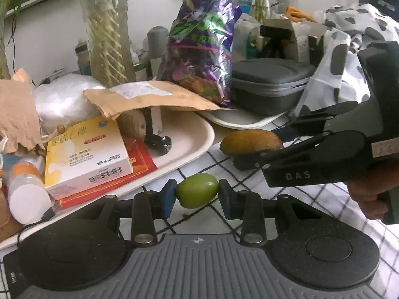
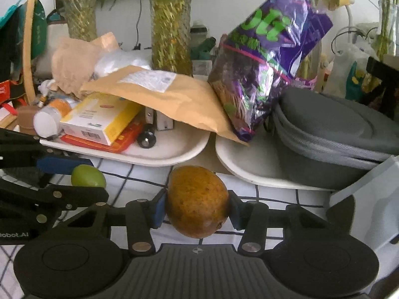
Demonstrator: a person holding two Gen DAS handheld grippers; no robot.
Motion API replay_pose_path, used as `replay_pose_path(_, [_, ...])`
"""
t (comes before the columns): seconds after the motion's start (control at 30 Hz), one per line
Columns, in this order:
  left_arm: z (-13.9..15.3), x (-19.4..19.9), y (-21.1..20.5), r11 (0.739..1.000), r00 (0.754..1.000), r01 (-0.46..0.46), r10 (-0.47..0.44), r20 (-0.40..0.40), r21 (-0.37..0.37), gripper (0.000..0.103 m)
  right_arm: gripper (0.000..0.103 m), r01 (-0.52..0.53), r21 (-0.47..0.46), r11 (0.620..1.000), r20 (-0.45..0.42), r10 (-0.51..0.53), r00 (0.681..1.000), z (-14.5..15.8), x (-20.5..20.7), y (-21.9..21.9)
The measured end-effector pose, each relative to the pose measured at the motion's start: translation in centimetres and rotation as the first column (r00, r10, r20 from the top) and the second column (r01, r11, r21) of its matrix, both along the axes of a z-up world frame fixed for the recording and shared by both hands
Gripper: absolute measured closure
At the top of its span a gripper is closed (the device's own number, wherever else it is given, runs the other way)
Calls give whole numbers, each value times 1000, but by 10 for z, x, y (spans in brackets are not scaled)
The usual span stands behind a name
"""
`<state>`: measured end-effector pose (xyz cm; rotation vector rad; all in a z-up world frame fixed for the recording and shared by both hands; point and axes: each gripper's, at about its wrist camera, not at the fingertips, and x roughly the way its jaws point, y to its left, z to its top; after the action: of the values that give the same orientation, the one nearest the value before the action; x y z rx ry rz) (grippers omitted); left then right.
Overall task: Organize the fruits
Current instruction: 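Carry the green fruit and brown oval fruit onto the plate and open both tools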
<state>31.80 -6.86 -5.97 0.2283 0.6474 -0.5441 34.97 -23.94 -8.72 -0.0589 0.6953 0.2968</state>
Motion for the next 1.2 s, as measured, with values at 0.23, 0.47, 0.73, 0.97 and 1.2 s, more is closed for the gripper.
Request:
replay_pose_path(0.23, [22, -30, 17, 999, 999, -35, 35, 16, -11, 68, 53, -17, 18, 1000, 29, 16, 999, 30, -40, -2])
replay_pose_path(0.47, [49, -71, 33, 998, 998, -54, 55, 19, -43, 69, 53, -53, 41, 998, 55, 51, 997, 63, -101, 4])
replay_pose_path(0.73, [68, -132, 46, 998, 999, -48, 49, 19, -36, 70, 53, -75, 59, 995, 51, 72, 996, 83, -171, 7])
replay_pose_path(0.97, [81, -188, 59, 995, 998, -62, 63, 14, -76, 73, 52, -119, 80, 990, 47, 116, 992, 93, -234, 16])
replay_pose_path(1.2, [78, -237, 59, 996, 998, -54, 54, -15, -66, 75, 52, -151, 76, 986, 25, 150, 988, 94, -285, 25])
